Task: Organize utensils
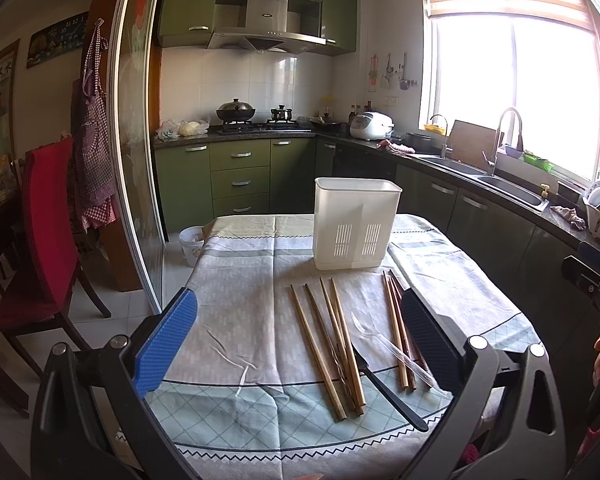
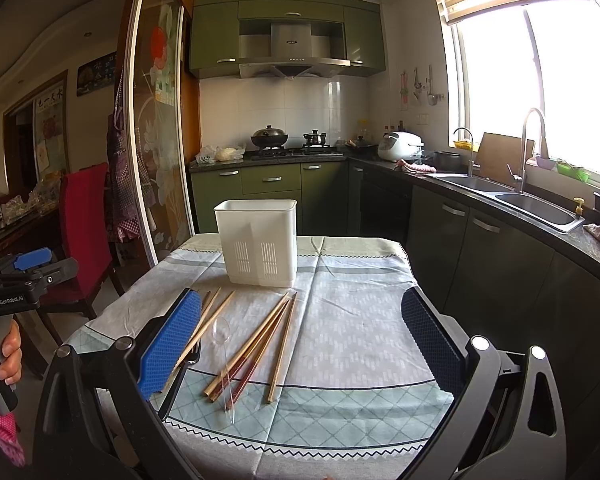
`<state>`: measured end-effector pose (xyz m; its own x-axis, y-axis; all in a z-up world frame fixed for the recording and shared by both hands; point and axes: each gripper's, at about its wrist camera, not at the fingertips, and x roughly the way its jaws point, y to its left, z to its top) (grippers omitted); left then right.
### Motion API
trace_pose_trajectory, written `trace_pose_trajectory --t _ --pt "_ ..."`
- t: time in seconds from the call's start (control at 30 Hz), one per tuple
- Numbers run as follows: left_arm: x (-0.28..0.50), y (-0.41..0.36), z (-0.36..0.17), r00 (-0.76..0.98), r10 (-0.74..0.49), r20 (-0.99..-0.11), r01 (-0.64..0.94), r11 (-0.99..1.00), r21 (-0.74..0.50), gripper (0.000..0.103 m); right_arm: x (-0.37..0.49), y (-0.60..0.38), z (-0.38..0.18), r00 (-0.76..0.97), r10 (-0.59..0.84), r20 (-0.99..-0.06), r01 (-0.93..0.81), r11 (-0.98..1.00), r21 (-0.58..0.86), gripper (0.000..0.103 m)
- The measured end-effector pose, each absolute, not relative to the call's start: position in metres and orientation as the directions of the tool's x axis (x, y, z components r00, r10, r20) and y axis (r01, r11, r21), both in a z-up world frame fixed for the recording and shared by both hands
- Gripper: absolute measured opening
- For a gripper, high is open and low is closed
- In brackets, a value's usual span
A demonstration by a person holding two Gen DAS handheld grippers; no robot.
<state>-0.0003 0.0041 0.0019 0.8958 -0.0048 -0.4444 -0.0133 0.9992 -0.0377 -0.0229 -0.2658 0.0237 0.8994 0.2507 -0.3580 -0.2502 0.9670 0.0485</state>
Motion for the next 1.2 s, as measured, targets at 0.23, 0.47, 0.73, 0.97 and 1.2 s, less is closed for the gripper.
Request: trace_pose_trajectory --t 0.23,0.47,0.73,0.97,1.2 --pt "-0.0004 0.0039 0.0017 0.896 -0.004 -0.444 -0.014 0.999 -0.038 0.097 -0.0223 -0.2688 0.0221 0.899 0.251 -0.36 -0.25 0.967 0.049 0.099" --pt "-0.0004 0.0049 0.0011 0.896 -0.004 -0.444 -0.015 0.999 -0.039 0.097 -0.0214 -0.2691 0.0198 0.897 0.253 -0.362 -0.252 0.966 0.05 0.099" --pt "-0.0003 0.0058 -0.0001 0.895 -0.007 -0.445 -0.012 0.999 -0.04 0.097 -0.0187 -0.2672 0.0162 0.897 0.25 -0.364 -0.249 0.967 0.049 0.099" --pt "-0.0006 0.0059 -0.0026 0.895 -0.004 -0.446 -0.015 0.999 -0.038 0.097 -0.0187 -0.2671 0.0161 0.897 0.25 -0.364 -0.25 0.967 0.049 0.099" --pt "-0.0007 0.0065 -0.0028 0.894 -0.005 -0.447 -0.013 0.999 -0.038 0.097 -0.0182 -0.2672 0.0156 0.896 0.25 -0.366 -0.25 0.967 0.049 0.099"
